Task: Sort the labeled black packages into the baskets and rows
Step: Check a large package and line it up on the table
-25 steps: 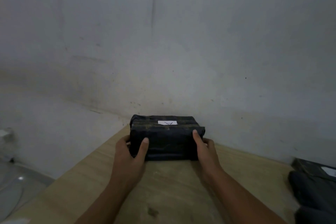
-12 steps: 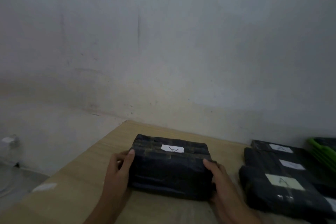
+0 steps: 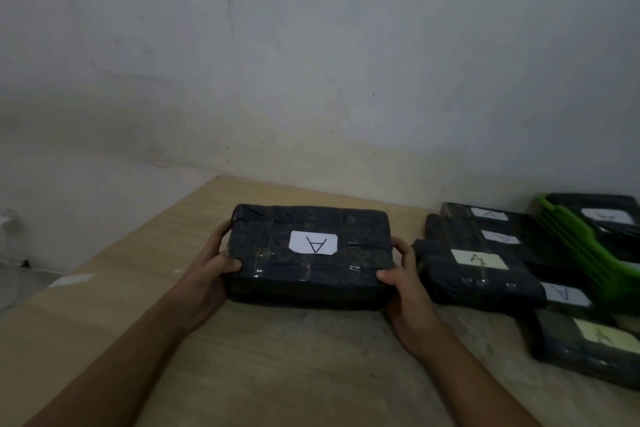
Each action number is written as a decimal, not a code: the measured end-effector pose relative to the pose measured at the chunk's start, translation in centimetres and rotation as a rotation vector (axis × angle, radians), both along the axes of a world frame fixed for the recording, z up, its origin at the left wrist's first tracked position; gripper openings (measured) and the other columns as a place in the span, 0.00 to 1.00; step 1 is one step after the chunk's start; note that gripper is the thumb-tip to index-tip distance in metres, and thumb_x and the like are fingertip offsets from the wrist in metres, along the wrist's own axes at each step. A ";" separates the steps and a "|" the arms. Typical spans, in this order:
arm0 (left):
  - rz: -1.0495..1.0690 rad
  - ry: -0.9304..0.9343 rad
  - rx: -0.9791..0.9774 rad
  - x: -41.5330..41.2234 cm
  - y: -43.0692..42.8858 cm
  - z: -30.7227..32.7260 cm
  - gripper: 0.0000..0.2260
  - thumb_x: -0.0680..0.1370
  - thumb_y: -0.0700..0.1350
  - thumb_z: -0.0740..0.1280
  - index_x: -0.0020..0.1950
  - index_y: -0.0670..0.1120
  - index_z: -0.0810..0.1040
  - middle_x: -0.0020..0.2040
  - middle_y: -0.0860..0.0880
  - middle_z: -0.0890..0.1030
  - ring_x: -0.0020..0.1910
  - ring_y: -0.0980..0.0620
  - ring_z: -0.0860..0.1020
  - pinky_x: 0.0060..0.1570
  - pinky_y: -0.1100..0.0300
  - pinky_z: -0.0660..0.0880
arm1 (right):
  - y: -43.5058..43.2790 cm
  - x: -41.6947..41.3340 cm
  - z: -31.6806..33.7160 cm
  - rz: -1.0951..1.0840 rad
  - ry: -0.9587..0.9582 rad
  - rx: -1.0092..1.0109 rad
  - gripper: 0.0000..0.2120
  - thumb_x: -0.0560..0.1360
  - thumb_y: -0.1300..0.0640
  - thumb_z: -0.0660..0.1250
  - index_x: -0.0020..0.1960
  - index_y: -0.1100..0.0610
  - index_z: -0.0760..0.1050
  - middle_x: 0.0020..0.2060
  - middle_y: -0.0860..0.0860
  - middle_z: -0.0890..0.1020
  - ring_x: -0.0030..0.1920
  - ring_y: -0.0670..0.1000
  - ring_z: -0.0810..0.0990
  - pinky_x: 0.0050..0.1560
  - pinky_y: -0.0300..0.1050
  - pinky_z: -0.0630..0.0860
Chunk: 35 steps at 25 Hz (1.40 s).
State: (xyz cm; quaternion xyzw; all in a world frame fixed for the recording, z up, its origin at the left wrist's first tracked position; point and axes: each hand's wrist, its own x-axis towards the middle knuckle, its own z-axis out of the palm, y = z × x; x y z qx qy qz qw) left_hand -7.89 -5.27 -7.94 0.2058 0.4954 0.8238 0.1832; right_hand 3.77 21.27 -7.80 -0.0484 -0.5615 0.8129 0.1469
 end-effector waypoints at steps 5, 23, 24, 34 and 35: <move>-0.008 -0.112 0.085 0.7 0.7 1.3 0.22 0.71 0.49 0.70 0.64 0.45 0.77 0.59 0.42 0.81 0.55 0.44 0.82 0.48 0.51 0.81 | 0.5 0.0 -0.4 0.068 0.065 0.043 0.40 0.55 0.62 0.70 0.65 0.45 0.67 0.64 0.61 0.75 0.61 0.61 0.77 0.55 0.56 0.77; 0.162 -0.218 0.118 1.6 1.3 2.3 0.17 0.76 0.54 0.64 0.59 0.45 0.79 0.53 0.43 0.84 0.45 0.45 0.84 0.41 0.51 0.83 | -0.3 1.1 2.2 -0.045 0.008 -0.076 0.29 0.70 0.37 0.66 0.67 0.49 0.73 0.66 0.55 0.77 0.64 0.59 0.78 0.61 0.59 0.76; 0.164 -0.224 0.140 1.6 1.2 2.4 0.19 0.77 0.56 0.63 0.62 0.45 0.79 0.56 0.42 0.83 0.47 0.45 0.84 0.43 0.51 0.82 | 0.0 1.3 2.3 -0.025 0.061 -0.057 0.33 0.67 0.36 0.69 0.70 0.46 0.70 0.68 0.51 0.75 0.66 0.57 0.76 0.62 0.57 0.76; 0.112 0.133 -0.036 2.6 1.4 2.0 0.47 0.55 0.77 0.68 0.68 0.55 0.71 0.61 0.54 0.81 0.60 0.49 0.79 0.44 0.56 0.81 | -0.5 1.8 2.9 -0.136 -0.069 0.306 0.24 0.67 0.34 0.60 0.61 0.40 0.73 0.56 0.38 0.77 0.56 0.40 0.76 0.60 0.41 0.75; 0.146 0.217 -0.133 3.0 1.5 2.0 0.43 0.56 0.75 0.70 0.66 0.56 0.72 0.58 0.56 0.82 0.59 0.51 0.79 0.44 0.61 0.80 | -0.6 1.7 2.9 -0.136 -0.083 0.272 0.22 0.68 0.33 0.59 0.58 0.39 0.73 0.54 0.38 0.77 0.56 0.41 0.76 0.64 0.46 0.73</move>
